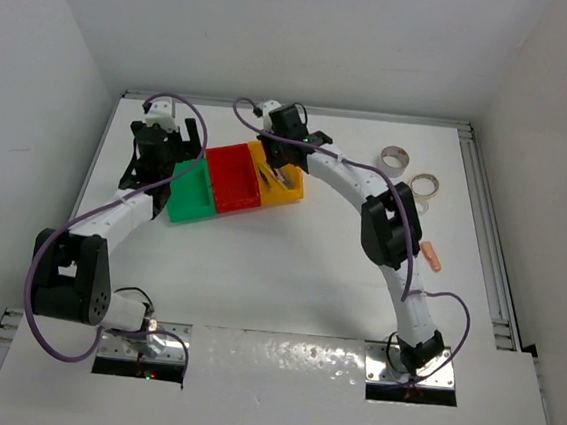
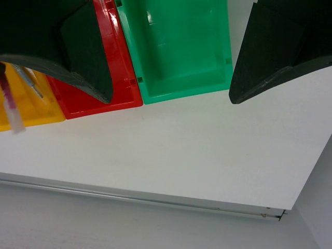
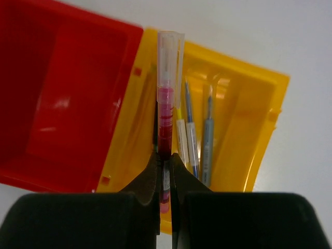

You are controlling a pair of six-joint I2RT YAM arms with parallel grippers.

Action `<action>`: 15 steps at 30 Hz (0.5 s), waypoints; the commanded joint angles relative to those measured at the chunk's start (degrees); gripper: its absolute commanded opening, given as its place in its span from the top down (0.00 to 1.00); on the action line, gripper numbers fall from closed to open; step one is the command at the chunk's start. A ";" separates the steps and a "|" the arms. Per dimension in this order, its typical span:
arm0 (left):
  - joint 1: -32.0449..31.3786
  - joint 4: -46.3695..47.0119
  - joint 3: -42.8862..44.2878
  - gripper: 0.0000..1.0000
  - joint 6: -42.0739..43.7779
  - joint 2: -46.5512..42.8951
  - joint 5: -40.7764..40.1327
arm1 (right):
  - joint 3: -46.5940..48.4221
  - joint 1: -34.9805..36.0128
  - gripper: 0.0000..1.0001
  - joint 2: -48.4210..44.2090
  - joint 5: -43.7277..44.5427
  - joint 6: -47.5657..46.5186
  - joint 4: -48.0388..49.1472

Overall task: Sort the stationery into containers
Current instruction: Place the pen in the storage box.

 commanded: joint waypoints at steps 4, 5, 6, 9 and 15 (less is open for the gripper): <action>0.87 2.34 0.80 0.08 -0.03 -1.00 -0.18 | -5.48 -0.15 1.00 -2.49 -0.08 0.40 5.00; 0.96 2.43 0.80 0.08 -0.03 -0.91 -0.09 | -6.10 -0.06 1.00 -2.50 -0.08 0.49 5.36; 0.87 2.61 0.80 0.08 -0.11 -0.74 0.09 | -6.89 -0.06 1.00 -2.50 -0.08 0.40 5.62; 0.96 2.96 0.71 0.08 -0.29 -0.74 0.35 | -6.46 -0.15 1.00 -1.27 -0.08 -0.21 5.89; 0.87 3.05 0.45 0.08 0.24 -1.00 0.09 | -3.38 -0.15 0.55 -1.69 -0.08 -0.83 2.90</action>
